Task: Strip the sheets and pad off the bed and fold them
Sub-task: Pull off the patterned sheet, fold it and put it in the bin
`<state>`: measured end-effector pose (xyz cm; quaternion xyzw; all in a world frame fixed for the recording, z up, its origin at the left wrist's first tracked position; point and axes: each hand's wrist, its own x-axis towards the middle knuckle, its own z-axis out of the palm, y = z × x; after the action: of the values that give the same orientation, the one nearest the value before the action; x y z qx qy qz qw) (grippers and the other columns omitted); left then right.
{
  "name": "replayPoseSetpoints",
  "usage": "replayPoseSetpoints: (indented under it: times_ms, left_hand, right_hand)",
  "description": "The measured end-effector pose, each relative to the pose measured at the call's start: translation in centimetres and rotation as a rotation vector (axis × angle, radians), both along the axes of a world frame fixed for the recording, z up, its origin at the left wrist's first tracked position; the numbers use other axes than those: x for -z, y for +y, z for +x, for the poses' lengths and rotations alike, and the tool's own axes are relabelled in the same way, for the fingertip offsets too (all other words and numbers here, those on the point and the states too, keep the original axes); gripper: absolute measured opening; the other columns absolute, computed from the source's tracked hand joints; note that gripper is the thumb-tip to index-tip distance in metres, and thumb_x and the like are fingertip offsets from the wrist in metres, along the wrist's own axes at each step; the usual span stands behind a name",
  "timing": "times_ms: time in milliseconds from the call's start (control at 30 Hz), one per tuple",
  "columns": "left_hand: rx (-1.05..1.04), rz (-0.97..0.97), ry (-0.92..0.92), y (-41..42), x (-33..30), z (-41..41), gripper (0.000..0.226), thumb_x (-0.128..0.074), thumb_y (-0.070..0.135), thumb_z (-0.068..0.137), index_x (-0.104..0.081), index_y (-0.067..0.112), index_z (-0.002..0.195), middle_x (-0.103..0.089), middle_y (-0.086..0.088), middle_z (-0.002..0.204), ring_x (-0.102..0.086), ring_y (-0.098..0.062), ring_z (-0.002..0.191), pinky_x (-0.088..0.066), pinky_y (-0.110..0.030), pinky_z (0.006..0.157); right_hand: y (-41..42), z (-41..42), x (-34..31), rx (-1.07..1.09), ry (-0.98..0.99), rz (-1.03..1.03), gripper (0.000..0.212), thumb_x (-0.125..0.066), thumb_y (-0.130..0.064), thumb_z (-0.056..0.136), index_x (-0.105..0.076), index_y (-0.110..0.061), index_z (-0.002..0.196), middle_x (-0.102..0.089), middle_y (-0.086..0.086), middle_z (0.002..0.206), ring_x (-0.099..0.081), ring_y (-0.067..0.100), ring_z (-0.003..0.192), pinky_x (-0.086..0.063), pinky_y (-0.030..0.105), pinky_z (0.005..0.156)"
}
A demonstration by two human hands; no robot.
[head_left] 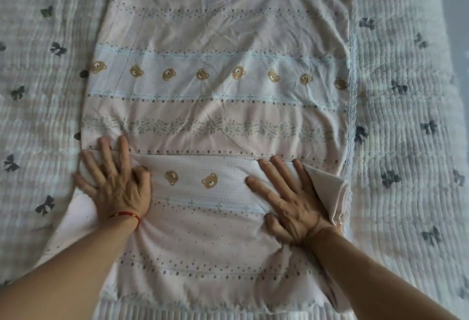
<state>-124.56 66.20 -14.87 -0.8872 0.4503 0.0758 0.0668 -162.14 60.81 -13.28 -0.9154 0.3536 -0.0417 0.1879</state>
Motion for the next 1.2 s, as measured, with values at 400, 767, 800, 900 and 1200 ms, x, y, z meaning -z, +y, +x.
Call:
replayPoseSetpoints:
  times_ms: [400,767,800,900,1200]
  left_hand:
    - [0.042,-0.031,0.060,0.5,0.1,0.2,0.071,-0.015,0.053,0.094,0.007,0.036,0.159,0.011,-0.006,0.169,0.010,-0.040,0.153,0.003,-0.072,0.116]
    - [0.242,-0.012,0.050,6.7,-1.0,5.5,0.080,-0.003,0.061,0.097,0.013,0.013,0.159,0.011,-0.014,0.167,0.008,-0.029,0.155,0.002,-0.059,0.123]
    - [0.230,-0.015,0.028,7.8,-1.2,6.1,0.078,-0.004,0.059,0.098,0.012,0.014,0.159,0.009,-0.013,0.168,0.005,-0.028,0.155,0.001,-0.060,0.123]
    - [0.278,0.018,0.001,10.5,-1.7,7.8,0.072,-0.004,0.056,0.100,0.013,0.019,0.159,0.005,-0.010,0.168,0.000,-0.027,0.156,-0.001,-0.063,0.121]
    - [0.690,0.188,0.120,21.4,-6.8,4.1,0.094,-0.046,0.059,0.084,-0.013,0.014,0.161,0.002,-0.021,0.167,0.004,-0.049,0.151,-0.015,-0.075,0.114]
  right_hand:
    - [-2.1,-10.2,-4.1,0.506,0.479,0.020,0.066,-0.006,-0.061,0.101,-0.002,-0.036,0.162,0.005,-0.013,0.170,0.002,0.024,0.158,-0.003,0.069,0.120]
    - [9.7,-1.9,-2.3,0.565,0.390,0.157,0.076,-0.016,-0.065,0.097,0.017,-0.035,0.159,0.027,-0.001,0.167,0.027,0.024,0.153,0.008,0.071,0.117]
    - [9.6,-2.0,-2.2,0.547,0.386,0.161,0.076,-0.015,-0.066,0.097,0.018,-0.036,0.158,0.029,-0.002,0.166,0.029,0.023,0.152,0.009,0.070,0.118]
    - [9.7,-2.5,-2.6,0.506,0.339,0.176,0.074,-0.011,-0.067,0.098,0.022,-0.038,0.157,0.033,-0.005,0.164,0.032,0.021,0.151,0.014,0.067,0.118]
    - [14.9,-9.8,-5.7,0.154,0.379,0.169,0.118,-0.045,-0.093,0.077,-0.010,-0.021,0.163,0.002,0.013,0.170,0.000,0.035,0.157,-0.013,0.075,0.116]
